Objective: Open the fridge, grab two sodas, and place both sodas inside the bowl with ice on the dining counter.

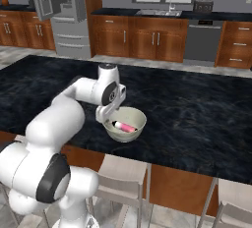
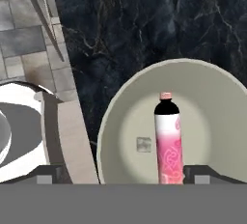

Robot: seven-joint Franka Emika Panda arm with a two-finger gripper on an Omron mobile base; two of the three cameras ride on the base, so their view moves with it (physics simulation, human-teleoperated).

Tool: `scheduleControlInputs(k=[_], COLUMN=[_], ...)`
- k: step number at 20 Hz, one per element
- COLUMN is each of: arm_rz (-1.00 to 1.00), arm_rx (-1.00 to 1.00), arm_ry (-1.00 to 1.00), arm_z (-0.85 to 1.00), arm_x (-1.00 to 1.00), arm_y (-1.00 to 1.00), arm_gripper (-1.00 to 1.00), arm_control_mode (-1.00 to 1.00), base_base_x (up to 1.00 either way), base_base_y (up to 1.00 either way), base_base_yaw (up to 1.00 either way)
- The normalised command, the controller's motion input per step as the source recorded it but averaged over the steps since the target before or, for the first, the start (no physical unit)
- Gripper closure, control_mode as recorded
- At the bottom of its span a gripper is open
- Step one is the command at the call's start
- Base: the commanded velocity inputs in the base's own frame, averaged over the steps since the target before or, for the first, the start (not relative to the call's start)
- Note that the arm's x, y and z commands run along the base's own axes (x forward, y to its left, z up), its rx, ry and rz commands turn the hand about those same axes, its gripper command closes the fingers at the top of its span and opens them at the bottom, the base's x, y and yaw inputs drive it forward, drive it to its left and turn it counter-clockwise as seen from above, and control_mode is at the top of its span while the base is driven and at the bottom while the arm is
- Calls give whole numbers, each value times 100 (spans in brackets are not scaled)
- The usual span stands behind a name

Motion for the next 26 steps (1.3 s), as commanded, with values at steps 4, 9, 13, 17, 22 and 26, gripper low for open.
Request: scheduleControlInputs(k=[4,9,13,17,22,26], arm_rz=[-29,-36,-40,-38,-28,-20], arm_rx=[2,8,10,11,10,8], arm_ry=[-1,-1,-1,0,0,-6], arm_z=[16,8,10,8,0,0], arm_x=[-87,-98,-100,-100,-100,-100], arm_y=[44,38,31,13,-3,-3], arm_gripper=[-100,-100,-100,-100,-100,-100], arm_control_mode=[-100,-100,-100,-100,-100,-100], base_base_x=[0,0,0,0,0,0], base_base_y=[0,0,0,0,0,0], base_base_yaw=[0,0,0,0,0,0])
